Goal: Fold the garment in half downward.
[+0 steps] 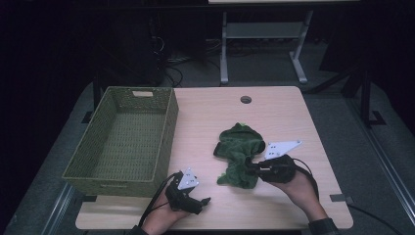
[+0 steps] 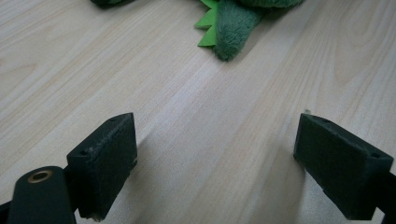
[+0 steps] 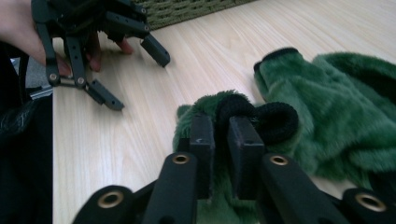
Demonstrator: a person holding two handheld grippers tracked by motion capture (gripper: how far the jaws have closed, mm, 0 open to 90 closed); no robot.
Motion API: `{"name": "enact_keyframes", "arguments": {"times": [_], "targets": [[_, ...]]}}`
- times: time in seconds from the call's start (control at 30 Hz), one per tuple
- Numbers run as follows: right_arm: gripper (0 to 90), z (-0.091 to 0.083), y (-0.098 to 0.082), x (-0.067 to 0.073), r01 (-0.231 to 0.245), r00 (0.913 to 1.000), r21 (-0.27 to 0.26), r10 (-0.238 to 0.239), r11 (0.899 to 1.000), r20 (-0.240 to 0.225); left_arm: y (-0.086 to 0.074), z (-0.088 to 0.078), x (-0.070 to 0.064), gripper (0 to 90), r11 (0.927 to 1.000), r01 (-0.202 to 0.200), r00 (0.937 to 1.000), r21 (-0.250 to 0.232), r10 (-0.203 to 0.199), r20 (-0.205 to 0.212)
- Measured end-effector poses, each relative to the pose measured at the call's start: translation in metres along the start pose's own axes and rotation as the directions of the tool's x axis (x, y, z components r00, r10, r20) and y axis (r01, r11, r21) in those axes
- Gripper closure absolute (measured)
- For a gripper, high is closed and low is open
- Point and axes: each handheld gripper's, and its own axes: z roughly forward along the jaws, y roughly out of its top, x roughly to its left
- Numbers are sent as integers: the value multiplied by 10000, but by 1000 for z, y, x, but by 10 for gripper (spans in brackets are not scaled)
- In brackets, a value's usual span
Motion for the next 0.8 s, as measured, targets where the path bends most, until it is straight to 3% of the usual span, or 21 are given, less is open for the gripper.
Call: {"name": "enact_keyframes", "arguments": {"times": [0.1,0.17,0.3,0.4,0.8], "targets": [[716,3,4,-2,-64,10000,-198,63,9998,-28,0,0,0,127,10000,27,10000,-2,-27,8],[723,1,6,-3,-163,9998,-311,166,9994,98,0,0,0,127,10000,25,10000,0,-25,8],[845,-4,3,-11,-495,9962,-454,526,9977,687,0,0,0,127,10000,36,10000,-9,-36,11],[873,2,1,-17,-806,9923,-347,835,9961,913,0,0,0,127,10000,24,10000,2,-24,18],[890,54,-8,-15,-814,9961,1106,770,9905,437,0,0,0,128,10000,72,10000,24,-72,3]]}}
